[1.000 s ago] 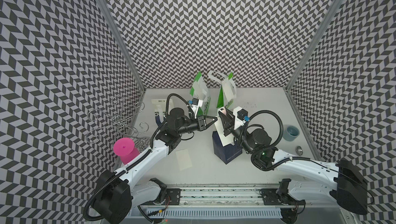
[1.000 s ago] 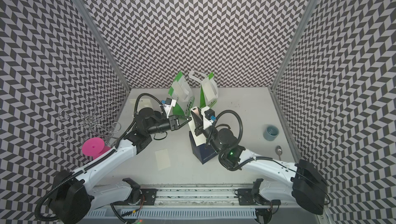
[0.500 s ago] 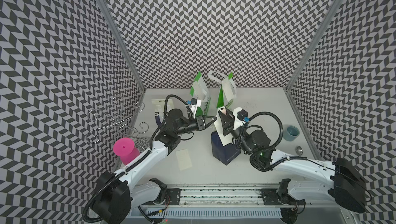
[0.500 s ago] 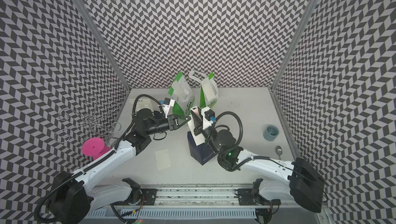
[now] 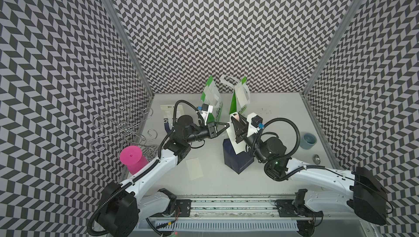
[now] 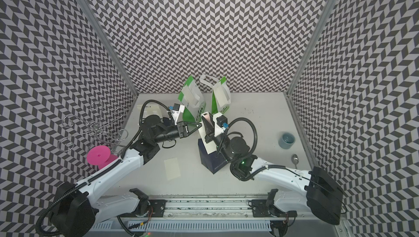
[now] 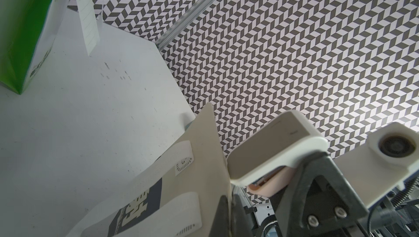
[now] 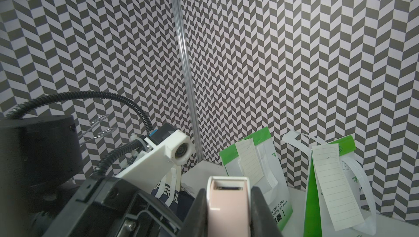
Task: Staple the receipts to the bags
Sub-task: Place the stapler in the takeout bag.
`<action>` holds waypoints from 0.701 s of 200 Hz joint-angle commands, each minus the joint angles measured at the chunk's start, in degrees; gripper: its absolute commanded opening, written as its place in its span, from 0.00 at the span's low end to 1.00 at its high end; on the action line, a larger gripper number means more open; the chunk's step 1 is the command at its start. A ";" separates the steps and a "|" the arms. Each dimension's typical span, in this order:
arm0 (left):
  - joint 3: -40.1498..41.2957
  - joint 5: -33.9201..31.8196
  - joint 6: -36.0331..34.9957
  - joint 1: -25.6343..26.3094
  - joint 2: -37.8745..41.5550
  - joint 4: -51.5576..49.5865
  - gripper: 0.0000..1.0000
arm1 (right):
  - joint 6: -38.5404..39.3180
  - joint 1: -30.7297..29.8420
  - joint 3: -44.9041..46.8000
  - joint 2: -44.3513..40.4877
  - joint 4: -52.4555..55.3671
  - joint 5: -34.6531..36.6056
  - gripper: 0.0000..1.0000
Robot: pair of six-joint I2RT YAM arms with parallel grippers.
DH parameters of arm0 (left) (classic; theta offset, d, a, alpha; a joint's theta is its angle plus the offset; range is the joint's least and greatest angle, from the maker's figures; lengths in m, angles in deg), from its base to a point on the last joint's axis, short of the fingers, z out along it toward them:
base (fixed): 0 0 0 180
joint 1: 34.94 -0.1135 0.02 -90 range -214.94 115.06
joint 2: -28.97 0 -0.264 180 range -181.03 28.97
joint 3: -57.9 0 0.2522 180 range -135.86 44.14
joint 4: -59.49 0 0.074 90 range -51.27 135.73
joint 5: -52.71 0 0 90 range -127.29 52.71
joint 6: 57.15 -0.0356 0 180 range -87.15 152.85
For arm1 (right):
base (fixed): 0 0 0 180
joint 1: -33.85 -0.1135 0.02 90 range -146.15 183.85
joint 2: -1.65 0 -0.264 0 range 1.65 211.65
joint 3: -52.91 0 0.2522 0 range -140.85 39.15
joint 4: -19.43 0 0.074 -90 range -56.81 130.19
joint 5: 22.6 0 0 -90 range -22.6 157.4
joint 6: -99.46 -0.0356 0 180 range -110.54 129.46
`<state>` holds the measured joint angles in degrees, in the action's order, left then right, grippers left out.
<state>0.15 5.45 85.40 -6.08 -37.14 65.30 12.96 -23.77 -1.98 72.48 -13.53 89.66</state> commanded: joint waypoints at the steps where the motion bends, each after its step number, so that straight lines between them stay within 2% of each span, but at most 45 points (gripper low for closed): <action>1: 0.67 1.42 1.41 0.59 1.84 4.99 0.00 | 0.26 -0.54 -1.15 -1.59 -3.38 -0.38 0.00; 140: 1.89 1.21 3.55 0.58 2.52 7.60 0.00 | -0.01 -0.72 -2.01 -0.15 -5.14 -1.52 0.00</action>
<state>1.60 5.64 88.16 -5.82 -36.24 68.99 12.92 -23.90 -2.39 72.09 -14.25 89.38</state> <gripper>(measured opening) 0.056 0.253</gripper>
